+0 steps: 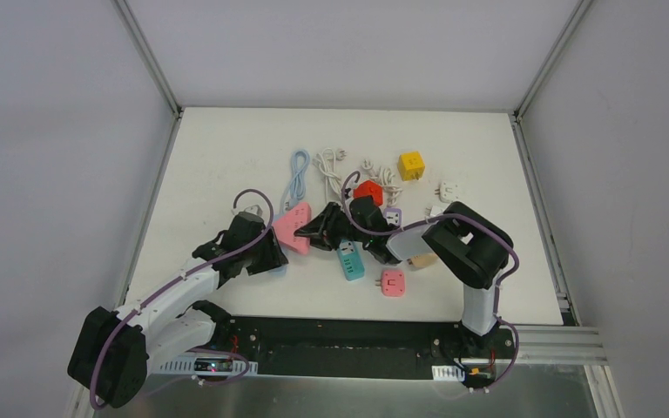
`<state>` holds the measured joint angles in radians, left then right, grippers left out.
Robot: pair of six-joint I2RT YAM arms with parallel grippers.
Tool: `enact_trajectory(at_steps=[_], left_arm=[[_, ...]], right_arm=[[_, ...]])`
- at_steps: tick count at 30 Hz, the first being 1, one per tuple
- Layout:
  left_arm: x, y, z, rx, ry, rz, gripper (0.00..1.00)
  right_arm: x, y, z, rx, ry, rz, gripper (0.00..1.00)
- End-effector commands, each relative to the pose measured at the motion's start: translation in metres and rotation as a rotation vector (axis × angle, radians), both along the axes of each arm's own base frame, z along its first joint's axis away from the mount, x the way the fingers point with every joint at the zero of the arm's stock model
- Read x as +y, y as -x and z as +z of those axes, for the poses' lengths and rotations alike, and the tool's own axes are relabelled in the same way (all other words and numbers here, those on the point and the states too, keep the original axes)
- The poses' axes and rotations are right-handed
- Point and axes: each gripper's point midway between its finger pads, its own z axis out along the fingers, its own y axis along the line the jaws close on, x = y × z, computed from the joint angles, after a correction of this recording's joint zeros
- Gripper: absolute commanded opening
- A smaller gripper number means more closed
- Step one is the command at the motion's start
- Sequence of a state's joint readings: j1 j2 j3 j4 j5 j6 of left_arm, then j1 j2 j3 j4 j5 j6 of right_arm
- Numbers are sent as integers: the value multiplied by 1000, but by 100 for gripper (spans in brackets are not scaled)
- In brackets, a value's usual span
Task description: Pull the plug off the socket
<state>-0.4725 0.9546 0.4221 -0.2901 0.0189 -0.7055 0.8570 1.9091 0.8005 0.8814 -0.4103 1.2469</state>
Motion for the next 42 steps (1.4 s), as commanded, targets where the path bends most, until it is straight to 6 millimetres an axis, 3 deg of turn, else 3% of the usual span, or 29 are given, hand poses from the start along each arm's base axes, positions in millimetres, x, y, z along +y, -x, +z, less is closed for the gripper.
enact_trajectory(at_steps=[1,7,10,15,19,23,28,37,42], left_arm=[[22,13,-14,64,-99,66,29],[26,14,-15,65,-114,68,25],[26,14,-14,64,-114,69,23],[26,15,-14,65,-116,67,22],[26,15,-15,68,-116,68,22],[26,15,-16,73,-118,71,22],[27,15,-16,76,-120,74,21],[28,16,-18,82,-127,81,21],[26,16,-19,90,-119,76,21]], right_arm=[[10,1,39,-360,-52,97,0],[9,-8,46,-322,-92,75,0],[10,-17,51,-176,-124,35,0],[7,-26,42,82,-115,-5,0],[8,-25,49,37,-130,10,0],[3,-18,69,-200,-200,54,0],[-2,-19,63,-273,-156,48,0],[0,-35,42,13,-41,-50,0],[1,-37,36,84,-34,-74,0]])
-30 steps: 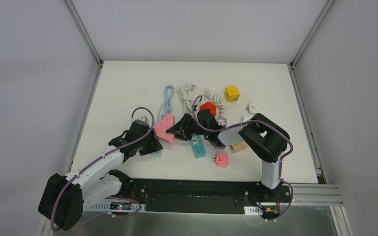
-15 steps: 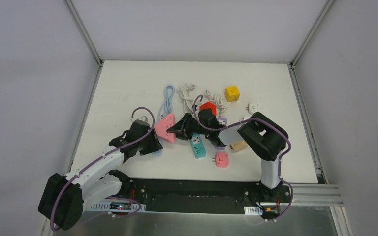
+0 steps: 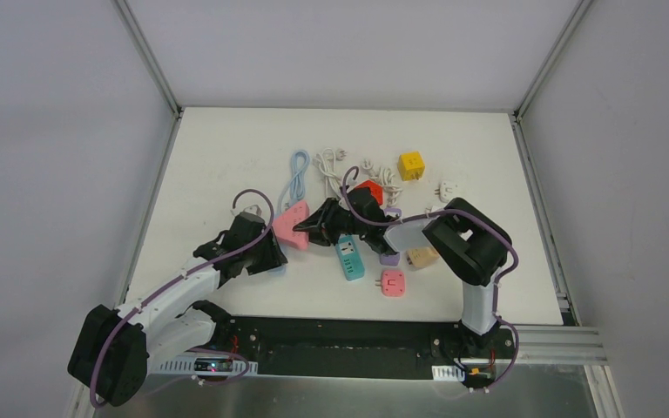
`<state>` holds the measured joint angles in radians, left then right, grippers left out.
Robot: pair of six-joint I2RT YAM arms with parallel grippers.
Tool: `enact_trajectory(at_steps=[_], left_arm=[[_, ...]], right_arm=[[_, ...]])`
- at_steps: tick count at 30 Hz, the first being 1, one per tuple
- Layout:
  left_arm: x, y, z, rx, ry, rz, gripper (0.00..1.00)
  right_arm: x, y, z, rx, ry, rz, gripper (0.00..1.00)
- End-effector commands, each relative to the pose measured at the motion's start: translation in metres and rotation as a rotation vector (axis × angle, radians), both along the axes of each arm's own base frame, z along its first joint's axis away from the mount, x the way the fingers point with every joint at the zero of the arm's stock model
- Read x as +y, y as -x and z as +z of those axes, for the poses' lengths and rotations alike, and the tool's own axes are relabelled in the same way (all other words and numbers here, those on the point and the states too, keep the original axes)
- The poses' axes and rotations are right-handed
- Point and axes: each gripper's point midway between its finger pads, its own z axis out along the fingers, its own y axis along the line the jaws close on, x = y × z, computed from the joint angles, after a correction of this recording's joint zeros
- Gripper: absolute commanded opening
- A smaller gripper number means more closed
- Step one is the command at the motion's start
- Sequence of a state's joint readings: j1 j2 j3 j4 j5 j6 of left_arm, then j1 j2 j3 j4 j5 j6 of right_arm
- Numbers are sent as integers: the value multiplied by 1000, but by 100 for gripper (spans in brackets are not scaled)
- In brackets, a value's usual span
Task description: Pull the plug off the socket
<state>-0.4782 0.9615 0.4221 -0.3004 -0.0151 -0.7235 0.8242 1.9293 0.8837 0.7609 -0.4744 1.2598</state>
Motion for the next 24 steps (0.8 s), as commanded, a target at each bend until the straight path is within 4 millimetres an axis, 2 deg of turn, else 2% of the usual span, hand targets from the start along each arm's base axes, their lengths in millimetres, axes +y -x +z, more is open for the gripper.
enact_trajectory(at_steps=[1,4,9,16,20,24], left_arm=[[21,17,-16,84,-93,48,21],[21,16,-15,82,-89,48,21],[22,17,-16,82,-96,49,20],[23,18,-19,88,-100,50,20],[22,18,-19,89,-99,50,20],[23,18,-19,89,-98,50,20]], right_arm=[[-2,-28,35,7,-50,-110,0],[-6,-32,42,-36,-75,-135,0],[-3,-27,76,-259,-133,-81,0],[2,-20,82,-475,-15,-17,0],[0,-28,75,-417,14,-58,0],[-3,-37,63,-147,18,-100,0]])
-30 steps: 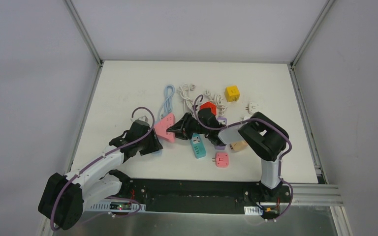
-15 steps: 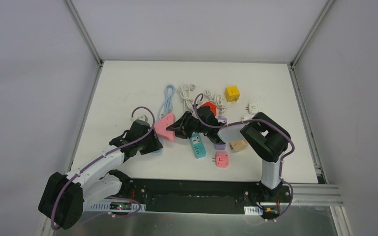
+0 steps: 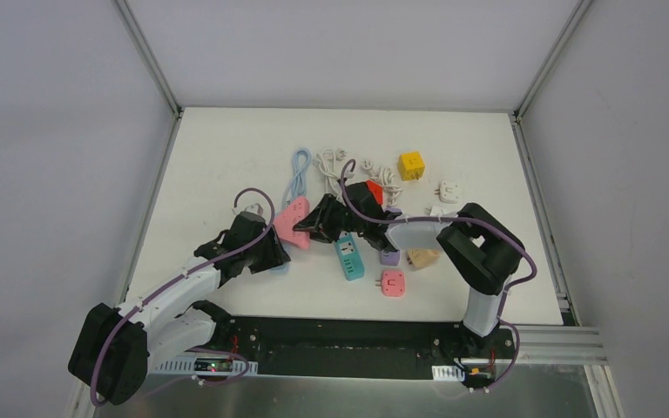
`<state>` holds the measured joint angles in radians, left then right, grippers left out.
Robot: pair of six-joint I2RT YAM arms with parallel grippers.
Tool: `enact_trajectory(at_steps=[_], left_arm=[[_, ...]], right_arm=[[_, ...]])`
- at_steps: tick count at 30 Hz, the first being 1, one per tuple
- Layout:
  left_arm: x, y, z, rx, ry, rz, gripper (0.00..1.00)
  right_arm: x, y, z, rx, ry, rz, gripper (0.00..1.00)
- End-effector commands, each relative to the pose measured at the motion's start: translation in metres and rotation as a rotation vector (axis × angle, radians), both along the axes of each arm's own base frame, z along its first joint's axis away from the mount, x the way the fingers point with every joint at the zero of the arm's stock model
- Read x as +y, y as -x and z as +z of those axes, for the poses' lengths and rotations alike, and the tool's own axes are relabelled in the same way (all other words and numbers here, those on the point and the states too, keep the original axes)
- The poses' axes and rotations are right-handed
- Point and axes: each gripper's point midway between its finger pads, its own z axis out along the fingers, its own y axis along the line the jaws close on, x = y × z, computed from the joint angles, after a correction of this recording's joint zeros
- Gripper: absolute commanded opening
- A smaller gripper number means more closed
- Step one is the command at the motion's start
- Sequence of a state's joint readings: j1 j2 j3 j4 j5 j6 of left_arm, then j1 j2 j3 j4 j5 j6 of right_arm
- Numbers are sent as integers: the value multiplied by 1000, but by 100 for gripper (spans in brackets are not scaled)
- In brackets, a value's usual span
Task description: Pull the plug off the socket
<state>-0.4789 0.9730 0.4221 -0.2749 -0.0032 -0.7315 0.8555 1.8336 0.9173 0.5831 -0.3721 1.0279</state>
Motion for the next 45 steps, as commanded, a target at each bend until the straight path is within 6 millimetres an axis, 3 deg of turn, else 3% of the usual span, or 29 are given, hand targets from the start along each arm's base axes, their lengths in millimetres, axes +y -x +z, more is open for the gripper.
enact_trajectory(at_steps=[1,11,23,28,31,36,45], left_arm=[[27,21,-20,95,-117,50,19],[26,20,-19,85,-109,50,19],[26,19,-17,82,-114,50,19],[27,19,-16,82,-114,51,19],[27,20,-17,82,-115,50,19],[27,20,-17,78,-113,52,19],[26,19,-18,77,-111,50,18]], right_arm=[[0,-40,55,72,-122,-125,0],[0,-43,59,97,-124,-142,0],[-2,-28,64,-160,-70,-63,0],[-6,-44,46,1,-2,-168,0],[-4,-47,57,73,-93,-203,0],[-4,-52,79,36,-142,-226,0],[-5,-44,86,-123,-138,-151,0]])
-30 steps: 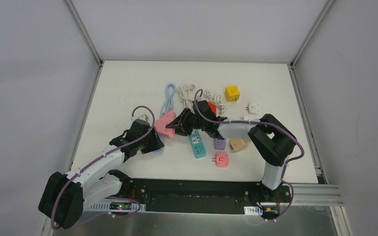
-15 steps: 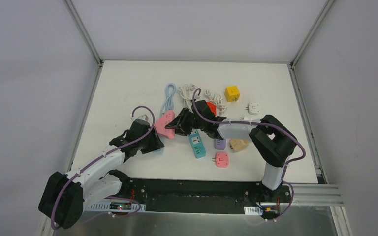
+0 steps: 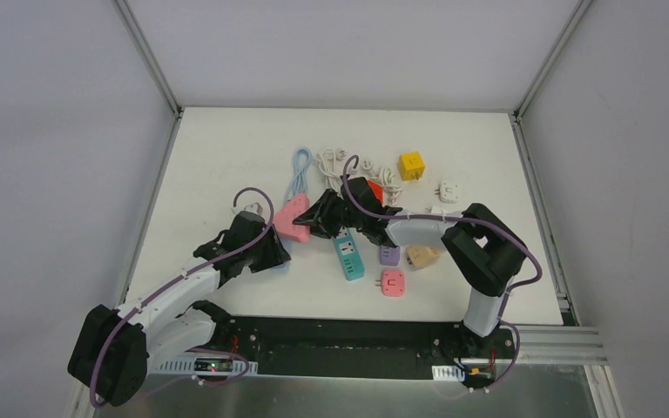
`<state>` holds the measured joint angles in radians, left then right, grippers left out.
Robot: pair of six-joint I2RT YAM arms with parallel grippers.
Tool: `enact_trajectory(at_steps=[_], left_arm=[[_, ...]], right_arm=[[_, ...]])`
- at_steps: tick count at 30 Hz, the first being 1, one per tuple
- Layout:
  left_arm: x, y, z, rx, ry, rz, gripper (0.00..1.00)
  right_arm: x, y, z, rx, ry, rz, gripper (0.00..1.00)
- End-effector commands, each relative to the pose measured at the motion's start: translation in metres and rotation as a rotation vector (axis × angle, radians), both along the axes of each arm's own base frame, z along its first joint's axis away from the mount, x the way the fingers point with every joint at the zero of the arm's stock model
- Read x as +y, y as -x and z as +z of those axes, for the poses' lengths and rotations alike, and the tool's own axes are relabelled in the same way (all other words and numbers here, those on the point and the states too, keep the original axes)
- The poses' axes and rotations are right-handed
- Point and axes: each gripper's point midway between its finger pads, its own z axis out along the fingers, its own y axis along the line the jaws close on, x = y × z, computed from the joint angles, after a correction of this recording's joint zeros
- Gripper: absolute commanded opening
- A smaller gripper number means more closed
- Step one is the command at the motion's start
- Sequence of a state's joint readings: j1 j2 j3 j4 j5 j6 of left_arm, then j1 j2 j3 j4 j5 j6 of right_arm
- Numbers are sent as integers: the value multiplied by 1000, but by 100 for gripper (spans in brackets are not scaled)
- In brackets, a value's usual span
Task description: Pull the plug off the socket
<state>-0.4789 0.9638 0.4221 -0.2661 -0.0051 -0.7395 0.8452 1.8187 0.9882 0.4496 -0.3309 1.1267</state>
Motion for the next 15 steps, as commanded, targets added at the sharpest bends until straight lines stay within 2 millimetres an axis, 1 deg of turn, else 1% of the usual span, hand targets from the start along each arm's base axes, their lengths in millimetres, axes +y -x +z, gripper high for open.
enact_trajectory(at_steps=[1,2,3,5,7,10,12,15], left_arm=[[27,22,-21,93,-120,42,18],[27,22,-21,94,-119,41,18],[27,22,-20,92,-118,41,19],[27,21,-18,88,-117,44,19],[27,20,-16,81,-116,46,21],[27,19,-14,73,-114,50,23],[27,19,-14,71,-112,49,23],[25,18,-15,69,-103,43,22]], right_arm=[[-7,-28,75,-228,-140,-67,0],[-11,-36,73,-259,-107,-103,0],[-14,-38,72,-274,-89,-118,0],[-20,-43,76,-304,-61,-150,0],[-28,-48,83,-334,-44,-187,0],[-36,-49,98,-378,-53,-221,0],[-39,-48,106,-397,-70,-230,0],[-39,-48,107,-385,-82,-227,0]])
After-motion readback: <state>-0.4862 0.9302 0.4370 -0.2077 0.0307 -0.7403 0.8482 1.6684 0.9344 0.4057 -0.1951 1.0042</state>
